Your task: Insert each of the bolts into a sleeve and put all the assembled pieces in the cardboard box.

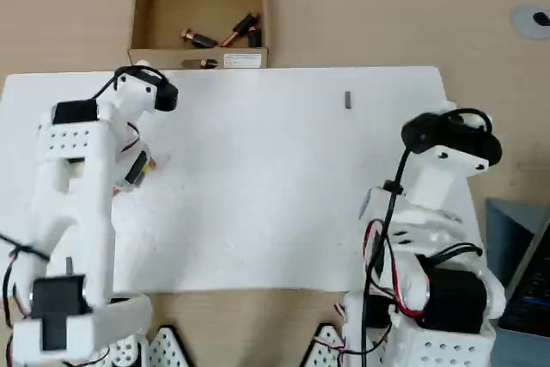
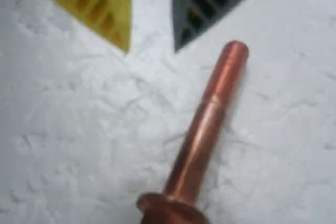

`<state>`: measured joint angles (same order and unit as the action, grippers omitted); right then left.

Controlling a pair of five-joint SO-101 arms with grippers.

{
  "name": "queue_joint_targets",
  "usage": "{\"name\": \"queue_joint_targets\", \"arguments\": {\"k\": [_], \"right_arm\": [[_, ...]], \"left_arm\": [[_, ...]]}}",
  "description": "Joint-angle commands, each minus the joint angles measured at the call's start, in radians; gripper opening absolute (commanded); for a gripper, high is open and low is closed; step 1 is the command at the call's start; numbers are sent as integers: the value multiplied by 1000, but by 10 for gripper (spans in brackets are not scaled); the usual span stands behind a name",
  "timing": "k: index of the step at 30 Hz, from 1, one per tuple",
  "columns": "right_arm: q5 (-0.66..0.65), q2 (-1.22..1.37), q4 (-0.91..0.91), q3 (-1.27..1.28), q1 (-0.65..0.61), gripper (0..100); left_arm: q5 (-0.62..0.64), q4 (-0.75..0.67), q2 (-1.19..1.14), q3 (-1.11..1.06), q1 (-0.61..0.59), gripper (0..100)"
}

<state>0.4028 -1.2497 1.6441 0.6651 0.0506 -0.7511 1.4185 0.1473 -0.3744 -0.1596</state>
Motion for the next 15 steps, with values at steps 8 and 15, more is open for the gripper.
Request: {"name": "queue_joint_targets", "arguments": {"k": [8, 15], "right_arm": [[-17, -10, -28, 1, 21, 9], [-17, -10, -28, 2, 18, 9]], "left_arm": [[-31, 5, -173, 183, -15, 128], [-32, 0, -272, 244, -28, 128]]}}
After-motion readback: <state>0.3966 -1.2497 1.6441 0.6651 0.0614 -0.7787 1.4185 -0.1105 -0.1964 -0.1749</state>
